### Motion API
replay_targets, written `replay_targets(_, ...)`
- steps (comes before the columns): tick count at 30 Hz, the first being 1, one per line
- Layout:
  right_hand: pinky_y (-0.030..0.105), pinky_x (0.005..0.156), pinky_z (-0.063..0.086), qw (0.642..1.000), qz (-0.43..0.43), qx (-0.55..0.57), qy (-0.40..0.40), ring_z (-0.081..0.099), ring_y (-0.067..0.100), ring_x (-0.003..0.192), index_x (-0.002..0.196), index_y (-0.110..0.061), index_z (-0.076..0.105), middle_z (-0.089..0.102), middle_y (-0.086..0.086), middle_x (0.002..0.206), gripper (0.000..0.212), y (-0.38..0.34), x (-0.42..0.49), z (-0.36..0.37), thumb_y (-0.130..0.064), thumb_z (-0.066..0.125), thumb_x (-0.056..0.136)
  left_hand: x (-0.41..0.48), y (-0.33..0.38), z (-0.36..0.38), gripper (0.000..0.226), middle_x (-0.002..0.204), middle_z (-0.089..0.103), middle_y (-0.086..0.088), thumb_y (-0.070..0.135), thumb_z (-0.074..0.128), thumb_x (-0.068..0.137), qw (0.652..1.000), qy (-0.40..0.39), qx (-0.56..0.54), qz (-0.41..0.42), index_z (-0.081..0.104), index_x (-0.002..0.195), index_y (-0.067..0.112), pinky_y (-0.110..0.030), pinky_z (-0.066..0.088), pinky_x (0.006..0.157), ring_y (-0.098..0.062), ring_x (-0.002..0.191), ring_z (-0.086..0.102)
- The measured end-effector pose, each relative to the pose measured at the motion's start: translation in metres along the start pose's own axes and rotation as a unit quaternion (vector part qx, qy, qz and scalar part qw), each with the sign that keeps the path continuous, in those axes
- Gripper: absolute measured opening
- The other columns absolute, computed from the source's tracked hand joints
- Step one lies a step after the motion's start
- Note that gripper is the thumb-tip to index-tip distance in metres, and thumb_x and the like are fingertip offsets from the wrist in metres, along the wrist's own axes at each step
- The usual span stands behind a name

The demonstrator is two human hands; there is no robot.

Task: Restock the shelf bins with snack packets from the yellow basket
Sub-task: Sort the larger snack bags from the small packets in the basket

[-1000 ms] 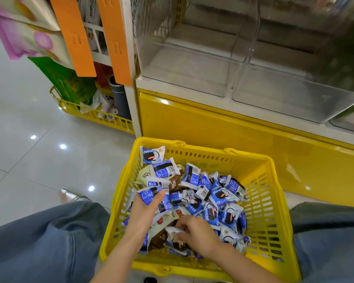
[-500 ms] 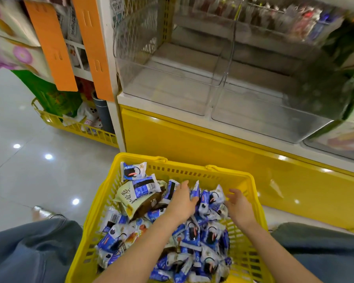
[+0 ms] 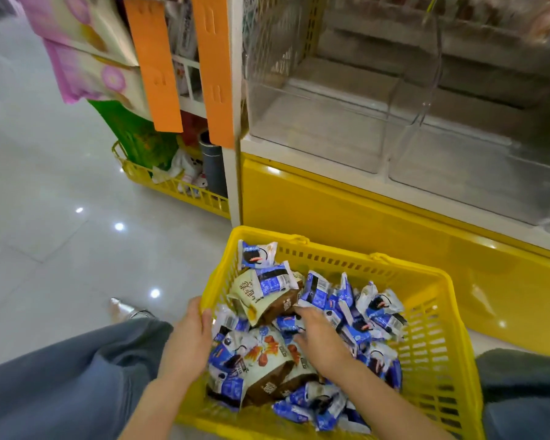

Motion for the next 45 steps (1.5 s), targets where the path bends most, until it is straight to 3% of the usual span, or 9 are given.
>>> replay_targets(4,0.028,0.104,0.038,0.996,0.043,-0.076,-0.023,0.044,0.018,0.124,0.135,-0.015,0.043,0.044,0.002,0.135,0.045,0.007,0.009,0.008,-0.019,0.056,0.092,-0.003,-0.007,0.005,0.018,0.068,0.055,0.007,0.035,0.029,0.099,1.0,0.006,-0.02,0.011,0.041,0.102,0.022,-0.015,0.032,0.044,-0.003,0.058,0.054)
replay_targets(14,0.029,0.083,0.05,0.996,0.049,-0.063,-0.044,0.062,0.016,0.097,0.119,-0.017,0.06,0.066,0.003,0.111,0.03,-0.005,-0.002,-0.032,-0.03,0.058,0.092,0.028,0.001,0.007,0.018,0.077,0.055,0.001,0.038,0.026,0.099,0.999,-0.026,0.005,0.035,0.036,0.098,0.023,-0.025,0.036,0.052,-0.01,0.065,0.053)
replay_targets(18,0.009,0.068,0.047,0.996,0.033,0.082,-0.025,0.06,-0.002,0.077,0.108,-0.018,0.061,0.062,-0.011,0.089,0.025,-0.027,-0.016,-0.066,-0.033,0.063,0.088,0.023,0.007,-0.004,0.014,0.098,0.046,-0.001,0.018,0.045,0.096,0.998,0.037,-0.05,-0.009,0.045,0.108,0.012,-0.027,0.039,0.075,-0.014,0.083,0.049)
replay_targets(21,0.008,0.059,0.048,0.943,0.084,0.319,-0.039,0.065,-0.006,0.067,0.104,-0.019,0.06,0.066,-0.003,0.094,0.02,-0.048,-0.022,-0.068,-0.027,0.065,0.087,0.012,0.023,-0.022,0.026,0.099,0.043,0.004,0.021,0.054,0.091,0.993,0.106,-0.05,0.024,0.05,0.115,0.011,-0.028,0.036,0.083,-0.013,0.097,0.042)
replay_targets(26,0.018,0.069,0.055,0.858,0.101,0.502,-0.038,0.067,0.006,0.084,0.104,-0.013,0.06,0.069,0.002,0.099,0.015,-0.094,-0.019,-0.043,-0.018,0.061,0.09,0.003,0.032,-0.018,0.033,0.102,0.052,0.004,0.043,0.041,0.094,0.991,-0.023,-0.13,-0.021,0.056,0.113,0.02,-0.032,0.042,0.092,-0.013,0.109,0.046)
replay_targets(29,0.02,0.073,0.055,0.835,0.069,0.543,-0.049,0.068,0.007,0.082,0.104,-0.01,0.063,0.073,-0.002,0.091,0.014,-0.121,-0.015,-0.02,-0.014,0.056,0.093,-0.001,0.035,-0.013,0.02,0.089,0.066,0.007,0.038,0.044,0.095,0.945,-0.092,-0.304,-0.075,0.061,0.091,0.027,-0.018,0.046,0.066,-0.004,0.083,0.062)
replay_targets(36,0.008,0.084,0.039,0.969,0.024,0.247,0.012,0.05,0.001,0.109,0.127,-0.021,0.048,0.054,-0.011,0.123,0.041,-0.104,0.018,0.017,-0.02,0.063,0.089,0.006,0.021,-0.057,0.015,0.092,0.066,-0.008,0.024,0.051,0.094,0.941,0.048,-0.33,-0.062,0.059,0.095,0.011,-0.026,0.048,0.071,-0.018,0.082,0.061)
replay_targets(43,0.027,0.105,0.032,0.996,-0.001,0.054,-0.076,0.032,0.021,0.137,0.149,-0.023,0.011,0.03,0.0,0.149,0.108,-0.092,0.05,0.06,-0.021,0.082,0.067,0.007,0.008,-0.065,0.018,0.105,0.064,-0.013,0.021,0.05,0.094,0.918,0.056,-0.38,-0.095,0.056,0.105,0.007,-0.043,0.051,0.087,-0.024,0.096,0.063)
replay_targets(45,0.035,0.107,0.033,0.996,0.0,-0.002,-0.084,0.031,0.025,0.136,0.148,-0.019,0.012,0.03,0.006,0.148,0.107,-0.089,0.053,0.06,-0.024,0.082,0.068,0.005,0.003,-0.062,0.017,0.099,0.064,-0.011,0.02,0.05,0.095,0.914,0.056,-0.39,-0.096,0.056,0.103,0.006,-0.029,0.054,0.081,-0.015,0.089,0.065)
Point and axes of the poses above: each hand's wrist, its own x-axis towards the middle knuckle, its own z-axis out of the palm, y = z × x, the point moved 8 cm from there along x, towards the middle knuckle
